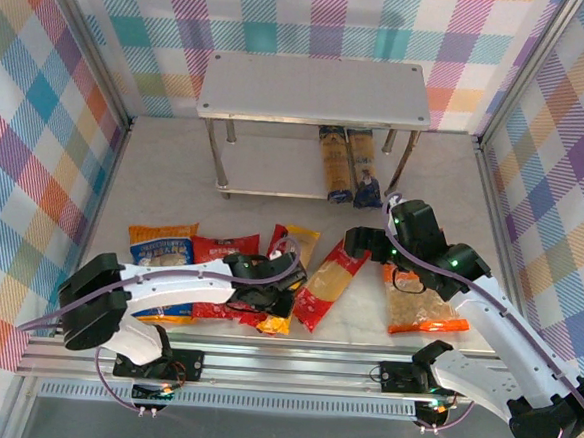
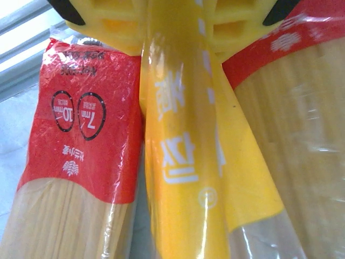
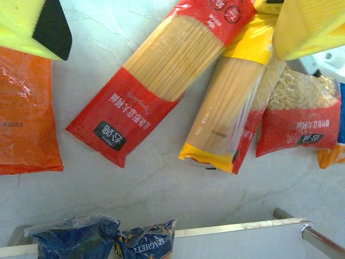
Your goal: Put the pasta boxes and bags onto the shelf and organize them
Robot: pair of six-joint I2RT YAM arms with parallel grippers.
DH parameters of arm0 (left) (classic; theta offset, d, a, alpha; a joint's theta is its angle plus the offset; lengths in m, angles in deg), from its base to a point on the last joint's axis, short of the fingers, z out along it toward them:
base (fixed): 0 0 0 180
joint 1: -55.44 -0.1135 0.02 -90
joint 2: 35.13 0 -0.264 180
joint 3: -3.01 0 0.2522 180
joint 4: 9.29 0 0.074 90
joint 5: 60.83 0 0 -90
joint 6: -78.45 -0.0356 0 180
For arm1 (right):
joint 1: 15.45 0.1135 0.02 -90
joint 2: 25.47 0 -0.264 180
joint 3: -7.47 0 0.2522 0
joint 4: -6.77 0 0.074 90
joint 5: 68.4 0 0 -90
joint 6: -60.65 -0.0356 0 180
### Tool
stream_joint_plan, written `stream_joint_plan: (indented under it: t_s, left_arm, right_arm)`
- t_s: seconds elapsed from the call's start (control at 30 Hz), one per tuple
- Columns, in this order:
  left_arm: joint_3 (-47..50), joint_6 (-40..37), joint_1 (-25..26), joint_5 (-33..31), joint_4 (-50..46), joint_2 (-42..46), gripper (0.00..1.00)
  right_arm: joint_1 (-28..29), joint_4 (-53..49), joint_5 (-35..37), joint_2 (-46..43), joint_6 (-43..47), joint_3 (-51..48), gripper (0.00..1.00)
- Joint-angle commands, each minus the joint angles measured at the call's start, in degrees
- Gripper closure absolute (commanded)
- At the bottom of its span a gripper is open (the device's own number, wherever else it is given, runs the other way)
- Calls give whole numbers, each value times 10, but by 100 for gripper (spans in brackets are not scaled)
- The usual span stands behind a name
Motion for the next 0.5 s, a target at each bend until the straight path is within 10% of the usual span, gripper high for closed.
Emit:
stream_joint_plan:
  t_s: [0.0,0.47]
  left_arm:
    - [-7,-20,-13,-6,-1,54,100]
    - [-29,-57,-67,10,-24,108,100]
  right_arm:
    - [3,-15,-7,-2,2,10,4]
    - [10,10,-64,28,-23,-30,14]
